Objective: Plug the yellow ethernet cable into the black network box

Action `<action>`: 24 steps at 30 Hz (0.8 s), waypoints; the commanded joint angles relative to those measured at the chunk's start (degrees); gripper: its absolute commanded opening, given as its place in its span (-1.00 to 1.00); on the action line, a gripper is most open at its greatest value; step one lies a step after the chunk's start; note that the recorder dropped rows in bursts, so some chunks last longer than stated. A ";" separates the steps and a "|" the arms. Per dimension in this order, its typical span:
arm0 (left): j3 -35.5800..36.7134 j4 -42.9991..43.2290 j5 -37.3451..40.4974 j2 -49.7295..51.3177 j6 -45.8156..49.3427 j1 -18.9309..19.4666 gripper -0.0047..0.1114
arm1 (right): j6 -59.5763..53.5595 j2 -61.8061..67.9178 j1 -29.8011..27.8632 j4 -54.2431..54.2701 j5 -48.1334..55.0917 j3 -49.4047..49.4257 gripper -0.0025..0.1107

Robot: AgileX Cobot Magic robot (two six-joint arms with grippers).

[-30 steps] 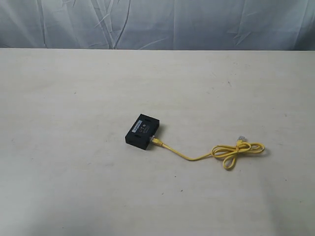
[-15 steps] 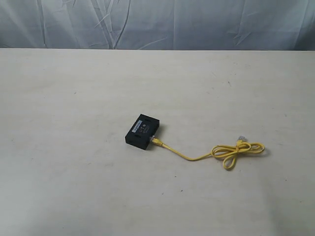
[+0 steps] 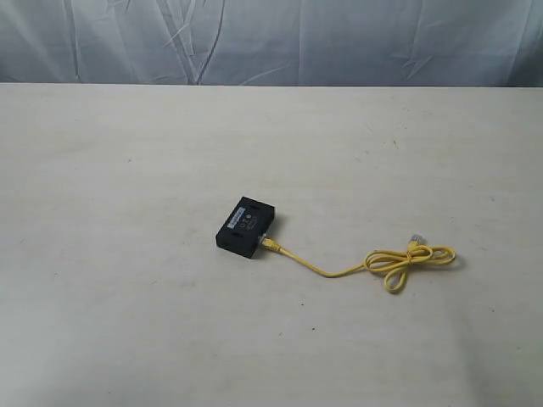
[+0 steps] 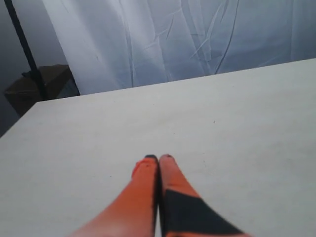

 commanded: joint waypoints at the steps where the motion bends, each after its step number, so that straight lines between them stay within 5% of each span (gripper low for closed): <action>1: 0.27 0.66 0.07 -0.33 -6.25 0.27 -0.92 | -0.11 -0.36 0.09 0.15 -0.54 0.06 -0.96; 24: 0.27 0.05 -0.05 -0.33 -9.11 0.27 -0.92 | -0.11 -0.36 0.09 -0.08 -0.54 0.06 -0.96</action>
